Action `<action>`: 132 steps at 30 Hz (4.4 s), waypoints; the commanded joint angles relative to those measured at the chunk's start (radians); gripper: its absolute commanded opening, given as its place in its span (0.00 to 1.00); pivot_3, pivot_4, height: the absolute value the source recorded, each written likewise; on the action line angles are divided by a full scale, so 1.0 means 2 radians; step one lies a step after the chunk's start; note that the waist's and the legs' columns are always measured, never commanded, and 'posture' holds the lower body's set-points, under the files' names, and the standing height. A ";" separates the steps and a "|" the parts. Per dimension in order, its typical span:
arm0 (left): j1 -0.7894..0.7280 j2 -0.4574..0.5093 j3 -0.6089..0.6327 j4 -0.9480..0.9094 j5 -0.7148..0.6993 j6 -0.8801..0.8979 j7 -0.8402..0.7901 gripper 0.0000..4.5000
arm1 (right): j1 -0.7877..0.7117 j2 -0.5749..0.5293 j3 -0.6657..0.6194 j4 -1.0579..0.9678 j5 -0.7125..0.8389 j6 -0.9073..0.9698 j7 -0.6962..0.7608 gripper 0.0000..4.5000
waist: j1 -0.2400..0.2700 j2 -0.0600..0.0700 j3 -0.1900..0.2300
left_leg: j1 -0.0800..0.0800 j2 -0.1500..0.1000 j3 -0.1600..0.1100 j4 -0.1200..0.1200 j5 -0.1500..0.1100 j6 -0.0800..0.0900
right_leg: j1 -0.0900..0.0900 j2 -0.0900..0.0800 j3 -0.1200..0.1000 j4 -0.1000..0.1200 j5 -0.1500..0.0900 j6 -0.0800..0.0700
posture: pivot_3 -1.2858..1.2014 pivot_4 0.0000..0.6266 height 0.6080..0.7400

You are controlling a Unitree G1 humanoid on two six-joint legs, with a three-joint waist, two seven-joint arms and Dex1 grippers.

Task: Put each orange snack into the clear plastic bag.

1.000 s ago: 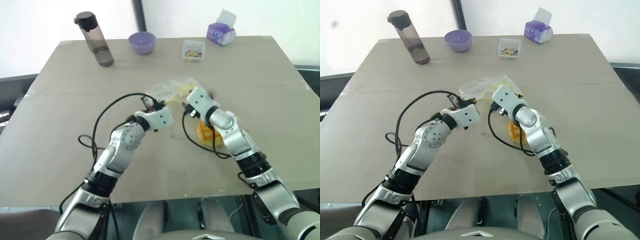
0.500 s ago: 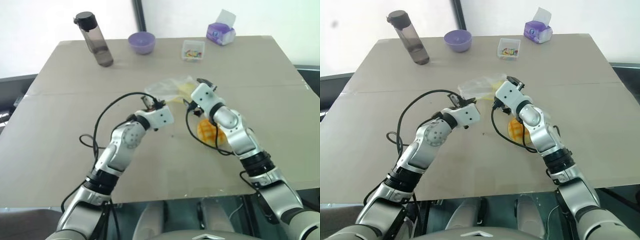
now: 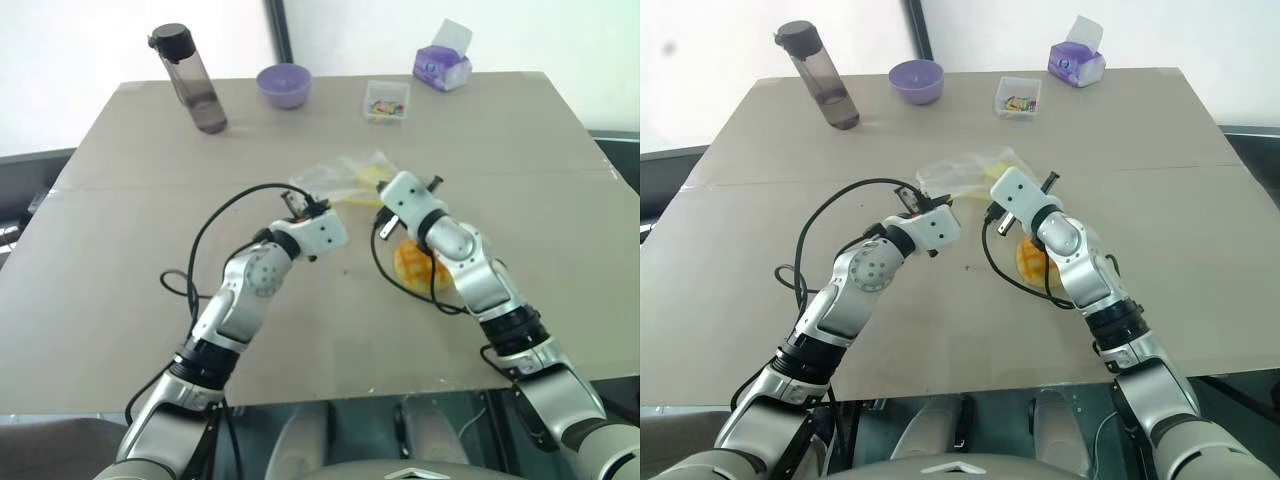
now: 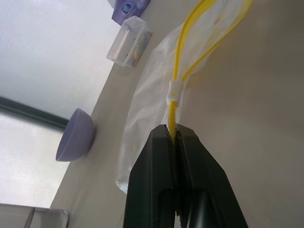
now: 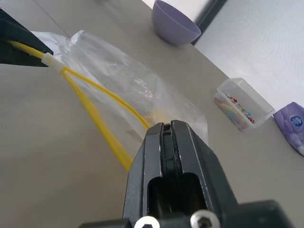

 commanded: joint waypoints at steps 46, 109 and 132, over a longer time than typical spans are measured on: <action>0.058 -0.002 0.041 -0.094 -0.023 0.023 -0.018 0.00 | -0.009 -0.047 0.015 -0.001 -0.018 -0.064 0.043 1.00 | 0.001 0.000 0.000 | 0.001 0.000 0.000 0.006 0.000 0.000 | 0.000 0.000 0.000 0.006 0.000 0.000 | 0.52 0.24 1.00; 0.040 -0.013 0.003 -0.072 -0.074 -0.068 -0.058 0.00 | 0.097 -0.117 -0.144 -0.195 0.345 0.247 0.144 0.00 | 0.014 0.000 0.000 | 0.002 0.000 -0.002 0.006 -0.002 0.003 | 0.004 0.000 -0.002 0.005 0.000 0.000 | 0.52 0.24 1.00; 0.034 0.032 0.000 -0.032 -0.088 -0.145 -0.100 0.00 | 0.064 -0.133 -0.156 -0.141 0.390 0.266 0.184 0.00 | 0.013 0.000 0.000 | 0.001 0.000 -0.002 0.006 -0.002 0.003 | 0.004 0.000 -0.002 0.004 0.000 0.000 | 0.52 0.24 1.00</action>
